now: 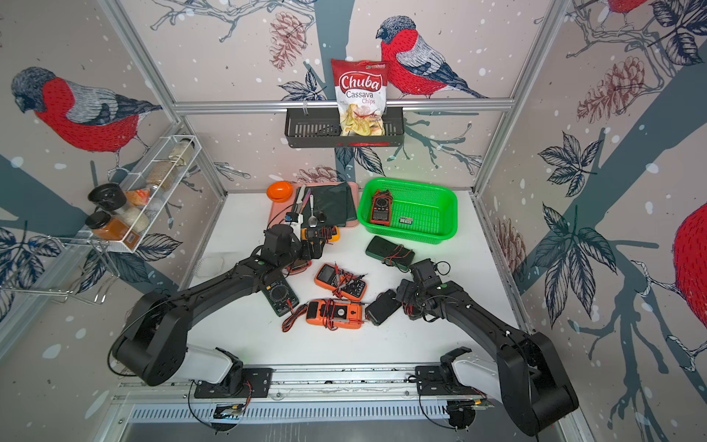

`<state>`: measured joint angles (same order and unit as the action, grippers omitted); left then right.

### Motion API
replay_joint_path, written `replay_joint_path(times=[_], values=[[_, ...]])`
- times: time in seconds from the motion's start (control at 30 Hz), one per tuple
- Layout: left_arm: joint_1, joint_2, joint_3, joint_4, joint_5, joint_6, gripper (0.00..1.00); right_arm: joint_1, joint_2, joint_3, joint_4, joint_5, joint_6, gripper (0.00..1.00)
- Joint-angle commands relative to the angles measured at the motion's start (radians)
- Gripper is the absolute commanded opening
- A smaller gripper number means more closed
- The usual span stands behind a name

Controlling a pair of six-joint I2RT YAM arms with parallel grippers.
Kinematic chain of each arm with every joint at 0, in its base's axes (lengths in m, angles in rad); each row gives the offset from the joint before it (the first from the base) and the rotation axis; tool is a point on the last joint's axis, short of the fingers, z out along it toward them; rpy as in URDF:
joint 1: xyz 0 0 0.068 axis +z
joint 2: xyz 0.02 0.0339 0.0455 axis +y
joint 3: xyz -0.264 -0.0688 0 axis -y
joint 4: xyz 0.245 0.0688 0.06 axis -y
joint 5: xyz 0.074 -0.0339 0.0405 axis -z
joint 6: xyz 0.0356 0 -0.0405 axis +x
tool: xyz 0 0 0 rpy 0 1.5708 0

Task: Put the multimeter into the basket
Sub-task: Adjust the multimeter at the center of the board, then pick up the multimeter from the center of the board.

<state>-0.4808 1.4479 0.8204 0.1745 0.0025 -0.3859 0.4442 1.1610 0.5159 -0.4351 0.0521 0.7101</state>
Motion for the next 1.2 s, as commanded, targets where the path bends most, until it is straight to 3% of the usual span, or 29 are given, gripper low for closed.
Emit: replay_joint_path(times=[0.0, 0.23, 0.5, 0.67, 0.83, 1.0, 1.07, 1.17], values=[[0.003, 0.009, 0.016, 0.020, 0.002, 0.005, 0.98, 0.002, 0.038, -0.002, -0.060, 0.039, 0.023, 1.00], [0.003, 0.014, 0.019, 0.024, 0.002, 0.006, 0.98, -0.035, 0.136, 0.014, -0.041, 0.150, 0.048, 1.00], [0.002, 0.028, 0.020, 0.023, -0.002, 0.007, 0.98, -0.119, 0.096, 0.016, -0.016, 0.095, 0.003, 0.99], [0.004, 0.038, 0.025, 0.025, -0.003, 0.003, 0.98, -0.116, 0.047, -0.011, -0.015, 0.069, 0.016, 0.78], [0.003, 0.045, 0.031, 0.023, -0.002, 0.001, 0.98, -0.112, 0.026, -0.036, -0.003, 0.058, 0.029, 0.49], [0.004, 0.043, 0.032, 0.018, -0.006, -0.001, 0.98, -0.107, 0.000, -0.011, 0.001, 0.066, 0.022, 0.40], [0.003, 0.044, 0.032, 0.019, -0.009, 0.000, 0.98, -0.104, -0.010, 0.011, 0.004, 0.065, 0.012, 0.25], [0.003, 0.046, 0.033, 0.019, -0.012, -0.001, 0.98, -0.099, -0.015, 0.044, 0.003, 0.070, 0.004, 0.12]])
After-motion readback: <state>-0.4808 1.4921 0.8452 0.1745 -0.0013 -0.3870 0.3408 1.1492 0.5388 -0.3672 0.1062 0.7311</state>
